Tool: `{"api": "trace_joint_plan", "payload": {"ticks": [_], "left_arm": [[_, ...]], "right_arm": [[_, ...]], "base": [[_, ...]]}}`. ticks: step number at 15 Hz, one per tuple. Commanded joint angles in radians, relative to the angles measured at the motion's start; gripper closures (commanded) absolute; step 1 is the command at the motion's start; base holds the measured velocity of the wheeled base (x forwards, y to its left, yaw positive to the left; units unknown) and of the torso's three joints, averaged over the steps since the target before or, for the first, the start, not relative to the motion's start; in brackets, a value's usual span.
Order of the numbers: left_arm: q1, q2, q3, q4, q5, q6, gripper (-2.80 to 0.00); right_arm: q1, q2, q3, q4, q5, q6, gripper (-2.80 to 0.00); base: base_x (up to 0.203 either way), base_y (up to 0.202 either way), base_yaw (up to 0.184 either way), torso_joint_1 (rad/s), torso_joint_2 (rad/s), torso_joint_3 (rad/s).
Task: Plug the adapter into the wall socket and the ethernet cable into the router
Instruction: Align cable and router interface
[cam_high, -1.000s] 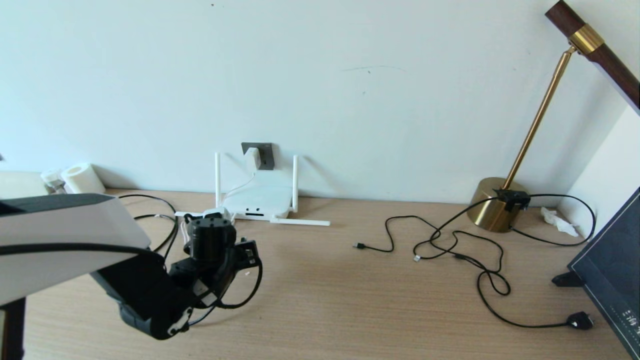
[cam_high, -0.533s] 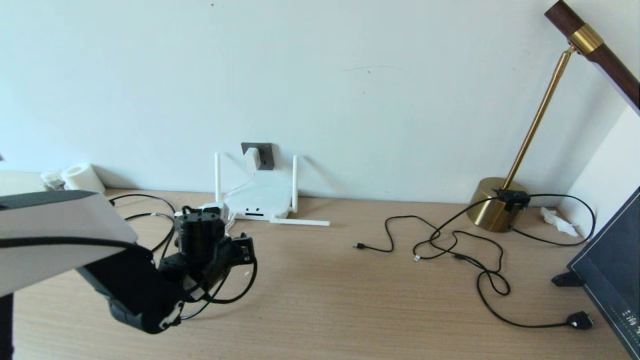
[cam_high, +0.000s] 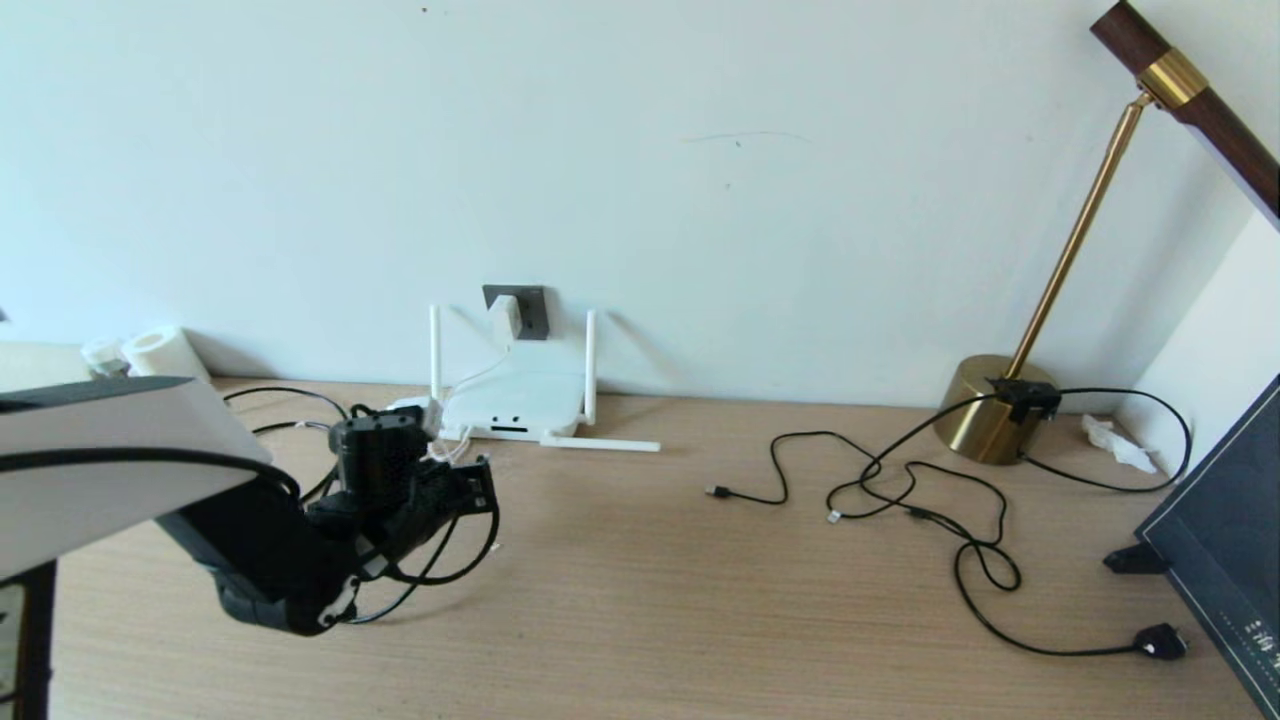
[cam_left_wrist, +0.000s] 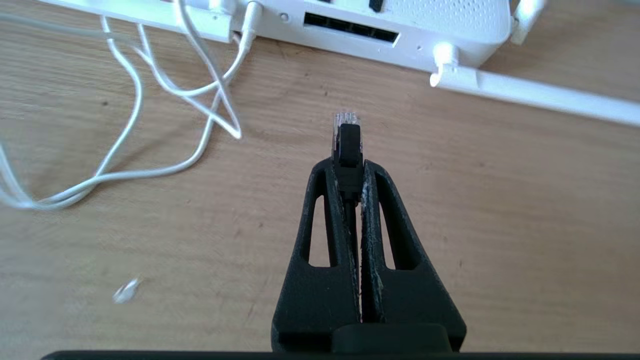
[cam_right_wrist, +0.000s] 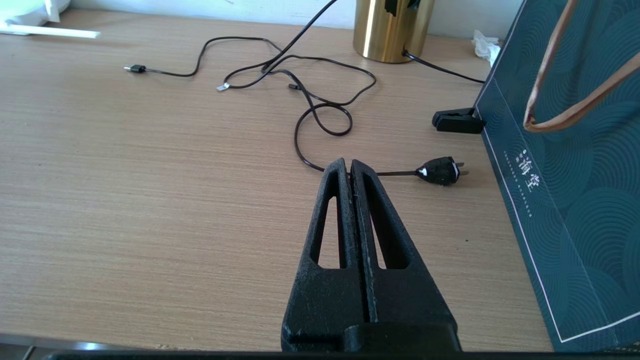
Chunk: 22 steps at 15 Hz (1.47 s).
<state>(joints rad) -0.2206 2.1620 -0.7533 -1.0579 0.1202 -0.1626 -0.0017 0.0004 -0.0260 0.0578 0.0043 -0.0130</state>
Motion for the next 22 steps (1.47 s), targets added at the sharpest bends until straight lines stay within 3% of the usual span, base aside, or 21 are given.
{"api": "trace_joint_plan", "payload": {"ticks": [1,14,19,22], "left_arm": [[0.003,0.041,-0.033,-0.007,-0.005,-0.011,0.0],[0.029,0.113,-0.079,-0.084,-0.03,-0.002,0.0],[0.029,0.115,-0.097,-0.077,-0.035,0.072,0.0],[0.033,0.134,-0.113,-0.079,-0.031,0.086,0.0]], "right_arm": [[0.0,0.0,0.0,0.0,0.0,-0.001,0.0],[0.0,0.0,0.0,0.0,0.0,-0.001,0.0],[0.0,0.0,0.0,0.0,0.0,-0.001,0.0],[0.0,0.0,0.0,0.0,0.0,-0.001,0.0]], "base": [[0.0,0.0,0.0,0.0,0.0,0.0],[0.0,0.0,0.0,0.0,0.0,0.0],[0.0,0.0,0.0,0.0,0.0,0.0],[0.0,0.0,0.0,0.0,0.0,0.0]]}}
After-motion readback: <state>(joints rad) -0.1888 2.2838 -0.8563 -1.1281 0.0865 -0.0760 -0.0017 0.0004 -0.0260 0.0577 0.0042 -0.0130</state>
